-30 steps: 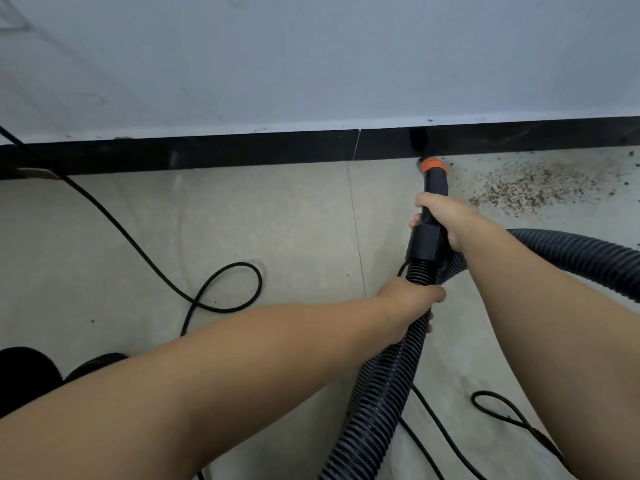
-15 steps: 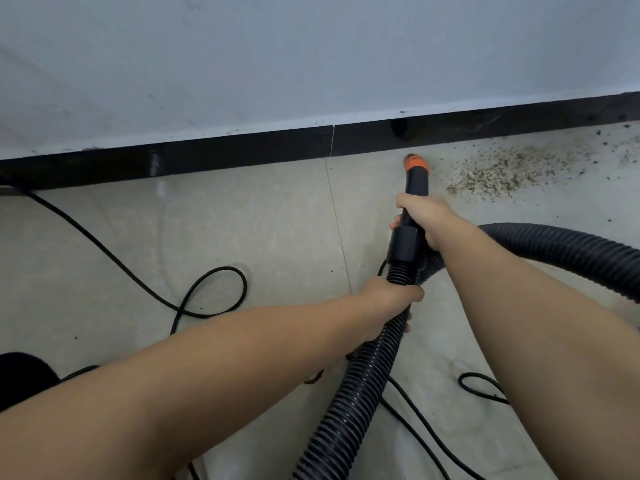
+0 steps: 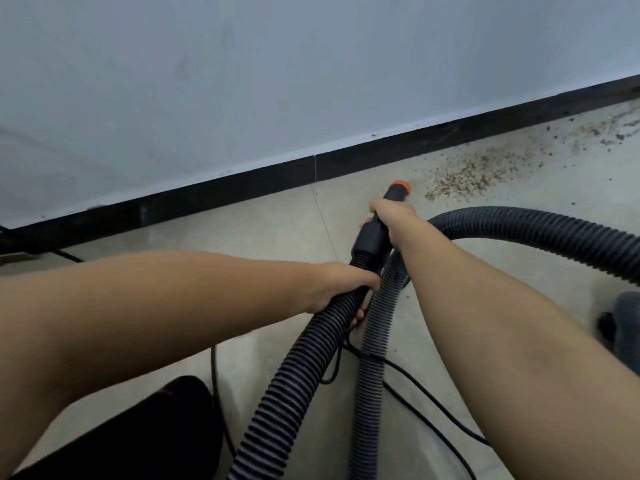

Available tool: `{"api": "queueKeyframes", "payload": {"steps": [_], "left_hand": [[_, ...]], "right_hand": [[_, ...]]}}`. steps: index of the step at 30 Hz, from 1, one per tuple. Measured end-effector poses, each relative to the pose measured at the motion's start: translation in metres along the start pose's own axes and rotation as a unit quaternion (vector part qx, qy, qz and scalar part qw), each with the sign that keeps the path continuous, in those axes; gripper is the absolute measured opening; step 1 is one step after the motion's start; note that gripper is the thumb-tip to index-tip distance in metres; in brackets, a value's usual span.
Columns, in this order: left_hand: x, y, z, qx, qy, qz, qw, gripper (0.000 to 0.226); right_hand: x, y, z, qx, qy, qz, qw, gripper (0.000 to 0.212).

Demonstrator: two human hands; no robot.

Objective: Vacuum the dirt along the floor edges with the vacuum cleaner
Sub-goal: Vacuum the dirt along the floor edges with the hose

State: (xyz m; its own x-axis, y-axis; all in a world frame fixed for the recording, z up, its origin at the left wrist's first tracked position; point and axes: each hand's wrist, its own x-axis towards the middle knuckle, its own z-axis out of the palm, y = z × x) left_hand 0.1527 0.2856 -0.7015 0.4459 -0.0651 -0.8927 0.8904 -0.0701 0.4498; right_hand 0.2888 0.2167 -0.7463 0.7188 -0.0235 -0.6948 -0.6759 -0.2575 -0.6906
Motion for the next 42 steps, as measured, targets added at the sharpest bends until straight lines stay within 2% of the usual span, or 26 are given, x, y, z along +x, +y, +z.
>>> {"api": "queueKeyframes", "payload": {"steps": [5,8,11,15,22,25,29,34,42], "left_hand": [[0.012,0.017,-0.017,0.018,0.0,0.0,1.0,0.019],[0.024,0.022,-0.024,0.05,-0.013,-0.007,0.999,0.021],[0.033,0.022,-0.034,0.071,-0.038,-0.024,0.996,0.02],[0.041,0.016,-0.044,0.079,-0.088,-0.033,0.992,0.019],[0.054,0.01,-0.03,0.049,-0.151,-0.034,0.987,0.016],[0.056,0.009,-0.03,0.019,-0.138,-0.011,0.99,0.016],[0.059,0.005,-0.029,-0.047,-0.087,0.009,0.995,0.017],[0.07,0.018,-0.034,-0.085,-0.052,0.03,0.995,0.015],[0.068,0.018,0.0,-0.064,-0.097,0.019,0.993,0.009]], "right_hand": [[0.009,-0.012,0.004,0.039,0.001,0.004,0.999,0.015],[0.016,-0.012,0.004,0.066,0.038,0.005,0.997,0.021],[0.017,-0.007,0.006,0.094,0.079,0.009,0.992,0.009],[0.016,0.005,0.005,0.128,0.142,0.028,0.981,0.01],[0.014,0.015,-0.013,0.107,0.204,0.059,0.971,0.017],[0.011,0.006,-0.008,0.114,0.197,0.058,0.972,0.021],[0.015,-0.009,0.009,0.094,0.127,0.036,0.987,0.011],[0.034,-0.026,0.015,0.09,0.085,0.01,0.992,0.013],[0.033,-0.008,-0.024,0.121,0.067,0.015,0.99,0.011]]}}
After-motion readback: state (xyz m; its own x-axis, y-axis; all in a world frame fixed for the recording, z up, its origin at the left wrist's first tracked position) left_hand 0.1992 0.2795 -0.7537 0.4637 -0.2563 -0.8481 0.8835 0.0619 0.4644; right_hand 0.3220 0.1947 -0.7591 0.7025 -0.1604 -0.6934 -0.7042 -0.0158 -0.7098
